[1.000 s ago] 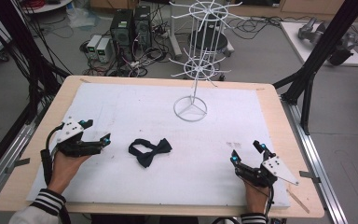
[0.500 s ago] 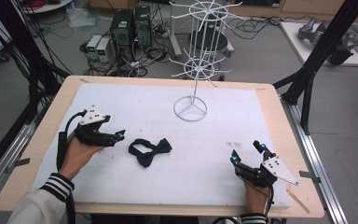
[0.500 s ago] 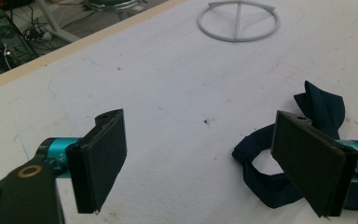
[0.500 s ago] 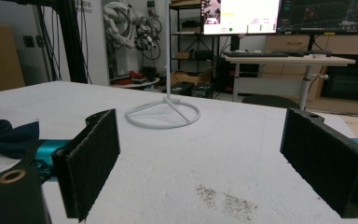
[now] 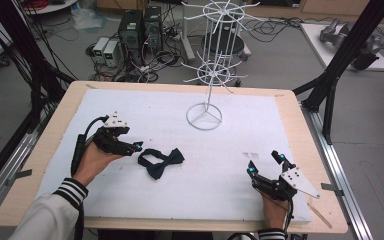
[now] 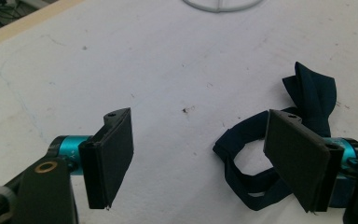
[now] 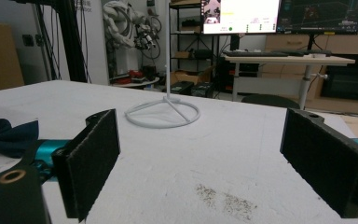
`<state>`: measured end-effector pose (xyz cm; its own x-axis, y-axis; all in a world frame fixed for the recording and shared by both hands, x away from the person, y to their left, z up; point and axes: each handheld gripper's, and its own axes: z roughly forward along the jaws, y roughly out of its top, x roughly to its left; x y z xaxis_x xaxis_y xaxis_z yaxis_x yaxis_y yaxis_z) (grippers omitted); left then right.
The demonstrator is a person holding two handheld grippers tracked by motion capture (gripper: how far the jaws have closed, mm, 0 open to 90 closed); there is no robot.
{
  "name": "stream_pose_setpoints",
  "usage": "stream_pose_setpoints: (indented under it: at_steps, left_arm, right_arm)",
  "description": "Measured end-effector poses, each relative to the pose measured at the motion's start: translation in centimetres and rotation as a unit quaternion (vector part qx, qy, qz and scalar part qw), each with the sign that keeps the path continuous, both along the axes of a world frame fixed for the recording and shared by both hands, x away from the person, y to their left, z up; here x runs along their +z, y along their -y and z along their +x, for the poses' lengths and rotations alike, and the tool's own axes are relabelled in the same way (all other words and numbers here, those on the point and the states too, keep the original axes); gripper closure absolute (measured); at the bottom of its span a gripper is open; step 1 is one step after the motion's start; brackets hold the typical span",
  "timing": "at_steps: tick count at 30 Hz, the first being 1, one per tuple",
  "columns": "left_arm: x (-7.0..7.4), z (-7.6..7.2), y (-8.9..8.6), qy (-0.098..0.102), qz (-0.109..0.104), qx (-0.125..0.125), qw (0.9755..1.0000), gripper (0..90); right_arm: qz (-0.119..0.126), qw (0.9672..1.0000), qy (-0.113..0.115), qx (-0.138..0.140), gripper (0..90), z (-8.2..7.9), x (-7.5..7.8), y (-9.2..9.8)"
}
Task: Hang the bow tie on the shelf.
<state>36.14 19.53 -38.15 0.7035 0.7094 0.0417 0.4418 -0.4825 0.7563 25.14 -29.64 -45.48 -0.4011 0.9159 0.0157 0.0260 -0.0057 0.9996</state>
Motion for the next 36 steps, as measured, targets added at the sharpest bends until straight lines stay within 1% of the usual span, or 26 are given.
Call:
stream_pose_setpoints:
  at_steps: [2,4,5,7,11,15,16,18,21,25,26,28,29,31,33,36]
  left_arm:
    - [-0.1,0.2,0.3,-0.012,0.012,0.000,0.9999,24.4]
    - [-0.2,0.4,0.7,-0.026,0.018,0.002,0.9995,24.1]
    - [-0.2,0.6,0.8,-0.029,0.027,0.000,0.9992,24.1]
    - [-0.3,0.8,1.1,-0.038,0.035,-0.002,0.9987,24.4]
    - [-0.5,1.2,1.6,-0.053,0.042,-0.010,0.9976,25.1]
    - [-0.6,1.5,2.2,-0.064,0.054,-0.014,0.9964,26.8]
    - [-0.7,1.5,2.4,-0.068,0.057,-0.018,0.9959,28.2]
    - [-0.8,1.6,2.6,-0.075,0.064,-0.016,0.9950,28.2]
    - [-1.0,1.8,2.9,-0.087,0.078,-0.016,0.9930,28.2]
    - [-1.4,2.1,3.2,-0.102,0.091,-0.015,0.9905,29.0]
    - [-1.5,2.1,3.3,-0.106,0.091,-0.013,0.9902,29.2]
    - [-1.6,2.3,3.4,-0.113,0.097,-0.015,0.9887,29.6]
    - [-1.7,2.3,3.5,-0.116,0.095,-0.014,0.9886,30.0]
    - [-1.8,2.5,3.6,-0.126,0.098,-0.013,0.9871,30.5]
    - [-2.0,2.6,3.8,-0.135,0.098,-0.014,0.9859,32.9]
    - [-2.2,2.9,4.0,-0.145,0.106,-0.016,0.9836,36.9]
  right_arm:
    - [0.000,1.0000,0.000,0.000,10.9,0.0,0.0,0.0]
    - [0.003,1.0000,-0.003,0.001,11.0,0.0,0.0,0.0]
    - [0.003,1.0000,-0.003,0.001,11.0,0.0,0.0,0.0]
    - [0.003,1.0000,-0.003,0.001,11.0,0.0,0.0,0.0]
    - [0.003,1.0000,-0.003,0.001,11.0,0.0,0.0,0.0]
    - [0.003,1.0000,-0.003,0.001,10.9,0.0,0.0,0.0]
    - [0.003,1.0000,-0.003,0.001,11.0,0.0,0.0,0.0]
    - [0.003,1.0000,-0.003,0.001,11.0,0.0,0.0,0.0]
    - [0.003,1.0000,-0.004,0.001,11.0,0.0,0.0,0.0]
    - [0.002,1.0000,-0.003,0.002,11.0,0.0,0.0,0.0]
    - [0.002,1.0000,-0.003,0.002,11.0,0.0,0.0,0.0]
    - [0.002,1.0000,-0.003,0.002,11.0,0.0,0.0,0.0]
    - [0.002,1.0000,-0.004,0.002,11.0,0.0,0.0,0.0]
    - [0.002,1.0000,-0.003,0.001,11.0,0.0,0.0,0.0]
    - [0.002,1.0000,-0.003,0.001,10.9,0.0,0.0,0.0]
    - [0.001,1.0000,-0.003,0.000,11.0,0.0,0.0,0.0]
